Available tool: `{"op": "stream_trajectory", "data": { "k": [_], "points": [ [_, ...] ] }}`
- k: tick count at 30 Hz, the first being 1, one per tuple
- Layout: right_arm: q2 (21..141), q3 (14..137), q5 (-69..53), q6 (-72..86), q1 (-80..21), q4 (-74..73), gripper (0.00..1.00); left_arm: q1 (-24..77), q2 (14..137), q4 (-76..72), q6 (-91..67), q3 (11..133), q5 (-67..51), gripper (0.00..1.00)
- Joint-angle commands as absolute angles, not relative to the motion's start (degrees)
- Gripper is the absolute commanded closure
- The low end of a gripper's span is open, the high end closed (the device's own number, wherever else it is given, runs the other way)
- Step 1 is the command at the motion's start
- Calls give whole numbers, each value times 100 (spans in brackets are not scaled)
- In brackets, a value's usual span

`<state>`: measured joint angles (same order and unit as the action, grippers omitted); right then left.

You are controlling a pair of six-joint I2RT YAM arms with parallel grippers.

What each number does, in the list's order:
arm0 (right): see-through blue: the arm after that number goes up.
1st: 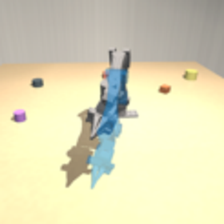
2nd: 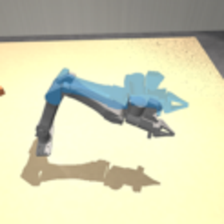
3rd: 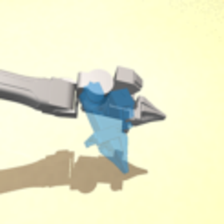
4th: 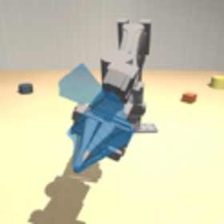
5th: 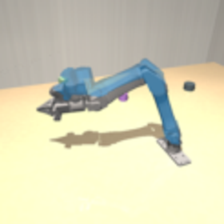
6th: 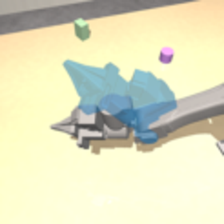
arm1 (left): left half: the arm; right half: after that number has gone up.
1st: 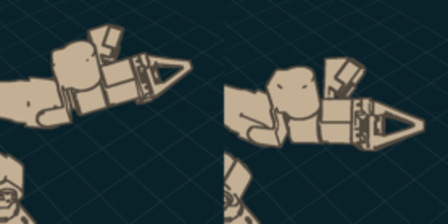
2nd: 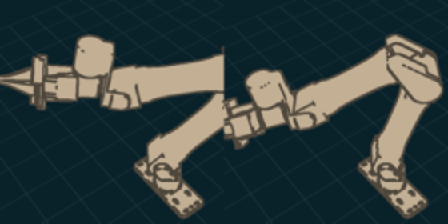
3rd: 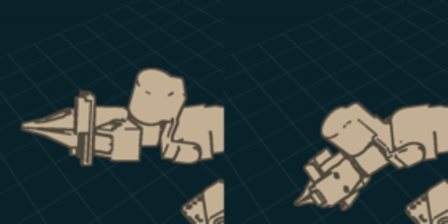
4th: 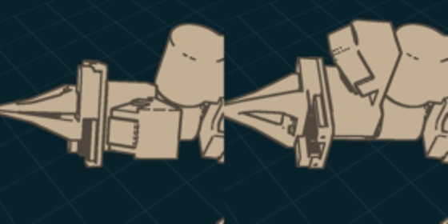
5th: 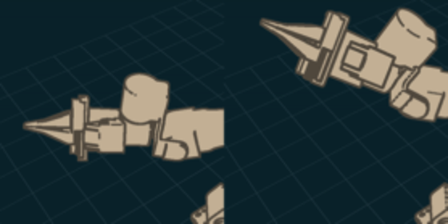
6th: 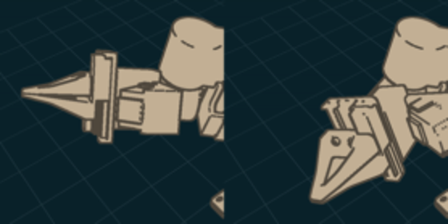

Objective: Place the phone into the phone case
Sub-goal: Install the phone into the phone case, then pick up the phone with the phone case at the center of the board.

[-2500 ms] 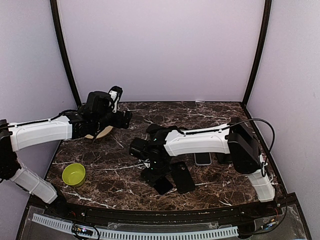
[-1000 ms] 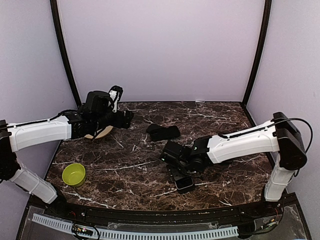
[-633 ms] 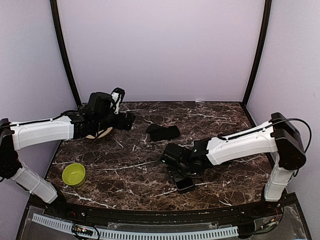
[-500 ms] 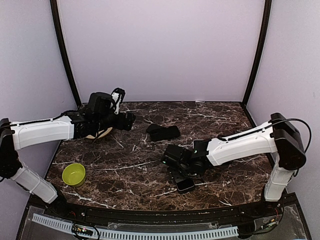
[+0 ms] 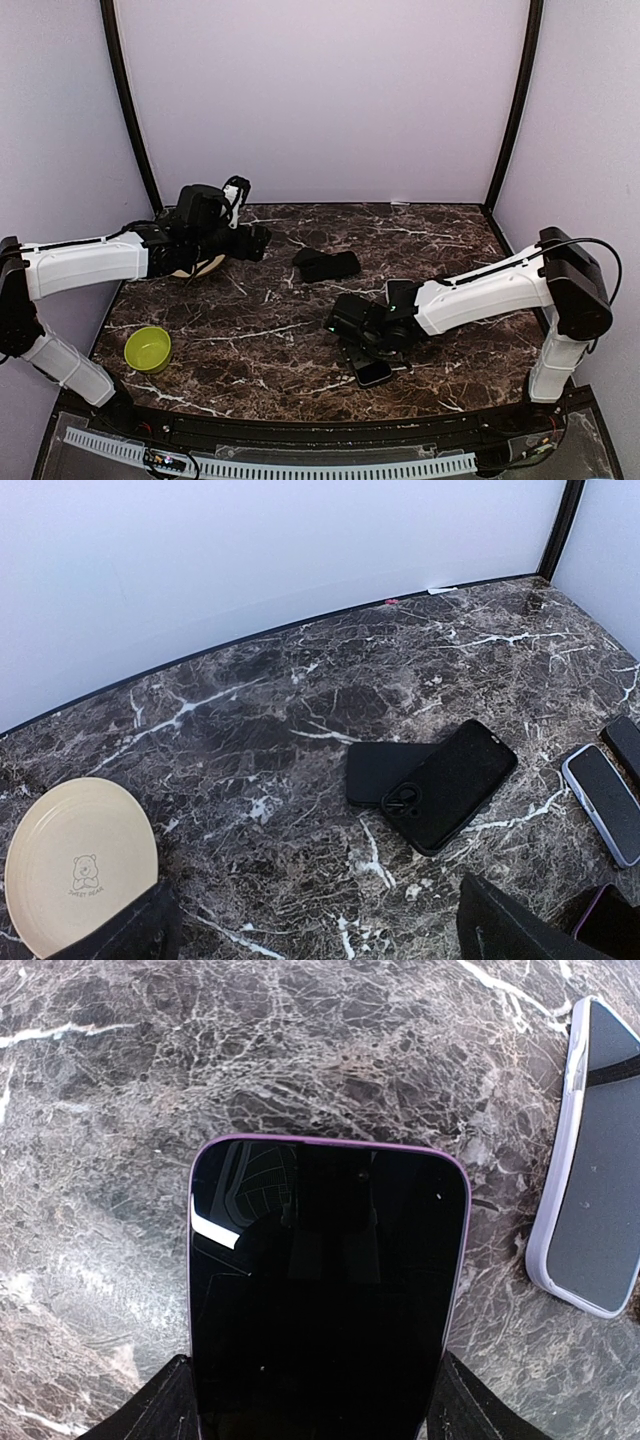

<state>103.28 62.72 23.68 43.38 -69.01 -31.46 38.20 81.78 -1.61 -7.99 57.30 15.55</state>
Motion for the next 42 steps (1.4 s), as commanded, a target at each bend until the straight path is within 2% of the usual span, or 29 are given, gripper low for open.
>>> {"op": "stream_trajectory", "data": {
  "k": [1,3,5,8,12,18,28,32,38,42],
  "points": [
    [10511,6290,2047,4576,-6903,-3365,46,3824,8130,-152,-826,5825,1547,2],
    [10531,6352,1928,4618,-6908,-3490,27,3832,8127,-154,-826,5827,1536,2],
    [10549,6428,1861,4621,-6900,-3650,16,3831,8124,-160,-826,5825,1522,2],
    [10498,6572,1861,4525,-6883,-3878,5,3824,8121,-159,-826,5826,1536,2],
    [10315,6703,1740,4359,-6830,-4096,1,3828,8113,-152,-818,5827,1528,2],
    [10103,6591,1413,4385,-6663,-4218,1,3831,8117,-159,-800,5818,1550,2],
    [10683,6600,1188,4452,-6592,-3875,2,3828,8136,-147,-780,5830,1553,2],
    [10789,6460,1198,4490,-6594,-3768,11,3829,8116,-144,-828,5845,1424,2],
    [10902,6368,1204,4475,-6617,-3722,33,3826,8191,-176,-840,5799,1428,3],
    [10816,6385,1318,4430,-6626,-3775,44,3830,8286,-120,-819,5853,1463,4]
  ]
}}
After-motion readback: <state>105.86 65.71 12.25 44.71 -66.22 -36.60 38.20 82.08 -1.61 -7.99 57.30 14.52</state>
